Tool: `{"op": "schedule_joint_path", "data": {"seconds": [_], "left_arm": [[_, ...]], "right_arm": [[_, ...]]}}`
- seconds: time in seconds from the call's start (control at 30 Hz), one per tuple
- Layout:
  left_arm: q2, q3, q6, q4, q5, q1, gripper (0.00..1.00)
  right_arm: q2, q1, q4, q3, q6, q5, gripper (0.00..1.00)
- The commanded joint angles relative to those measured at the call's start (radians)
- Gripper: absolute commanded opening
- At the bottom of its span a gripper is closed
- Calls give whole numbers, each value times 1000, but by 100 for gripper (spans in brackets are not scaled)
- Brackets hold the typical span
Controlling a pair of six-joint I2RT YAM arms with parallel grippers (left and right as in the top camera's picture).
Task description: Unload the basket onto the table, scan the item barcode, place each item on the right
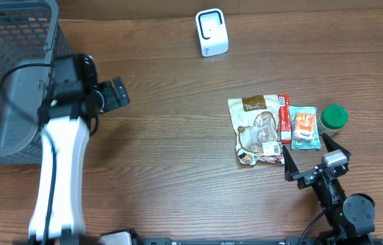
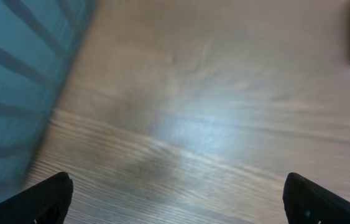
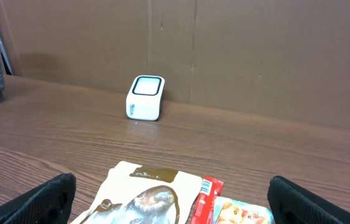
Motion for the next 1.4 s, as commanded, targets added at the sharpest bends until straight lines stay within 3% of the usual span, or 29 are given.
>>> {"op": "schedule_joint_path", "data": {"seconds": [0.0,0.3,0.6,1.0,1.17,1.37], "left_arm": [[-189,17,19,0,-7,-2,100],[-576,17,19,-1,-7,-2,100],[-704,-16,19,-34,-7,-1,100],[-940,-384,19,-32,-26,-1,100],[-1111,-585,19,94,-36,-2,100],[-1314,-739,19,395,-59,-67,100]], "right_arm": [[-10,-3,4,-11,-5,-9,100],[-10,-3,4,-11,-5,-9,100],[-10,-3,4,-11,-5,-9,100],[-10,-3,4,-11,-5,-9,100],[-10,-3,4,-11,-5,-9,100],[-10,-3,4,-11,-5,-9,100]]}}
